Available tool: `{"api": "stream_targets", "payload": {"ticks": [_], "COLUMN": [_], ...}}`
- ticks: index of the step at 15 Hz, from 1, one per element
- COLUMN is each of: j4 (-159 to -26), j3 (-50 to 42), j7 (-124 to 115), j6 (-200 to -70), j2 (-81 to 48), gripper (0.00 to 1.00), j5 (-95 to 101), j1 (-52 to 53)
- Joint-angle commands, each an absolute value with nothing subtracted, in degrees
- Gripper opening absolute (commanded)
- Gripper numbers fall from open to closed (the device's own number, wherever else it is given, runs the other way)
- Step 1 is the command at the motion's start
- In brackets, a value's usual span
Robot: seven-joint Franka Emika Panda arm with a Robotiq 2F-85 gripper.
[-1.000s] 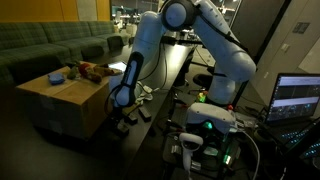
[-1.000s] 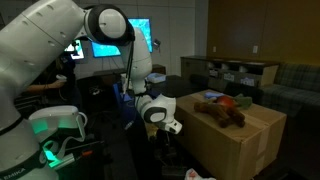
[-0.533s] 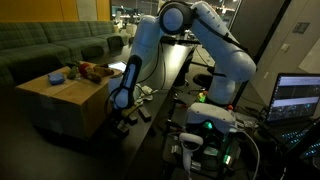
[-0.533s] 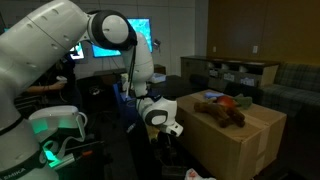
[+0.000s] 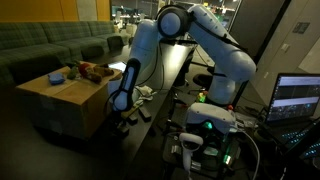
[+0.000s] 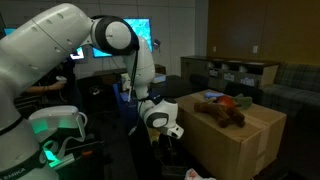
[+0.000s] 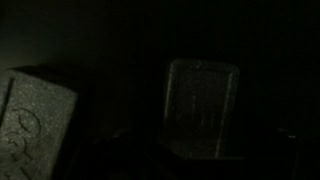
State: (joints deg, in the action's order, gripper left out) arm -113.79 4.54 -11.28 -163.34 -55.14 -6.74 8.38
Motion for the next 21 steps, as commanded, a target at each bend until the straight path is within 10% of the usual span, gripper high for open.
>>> {"api": "stream_targets", "payload": {"ticks": [1, 7, 21], "j4": [-112.35, -113.74, -123.54], "j3": [4.23, 4.29, 6.62], "j7": [-10.09, -8.69, 0.72], "j6": [-164.12, -163.37, -140.77], "j2": [-56.04, -53.97, -31.83], "gripper": [0.76, 0.33, 0.33], "j5": [-6.36, -6.21, -6.66], "j1": [8.67, 7.91, 0.39]}}
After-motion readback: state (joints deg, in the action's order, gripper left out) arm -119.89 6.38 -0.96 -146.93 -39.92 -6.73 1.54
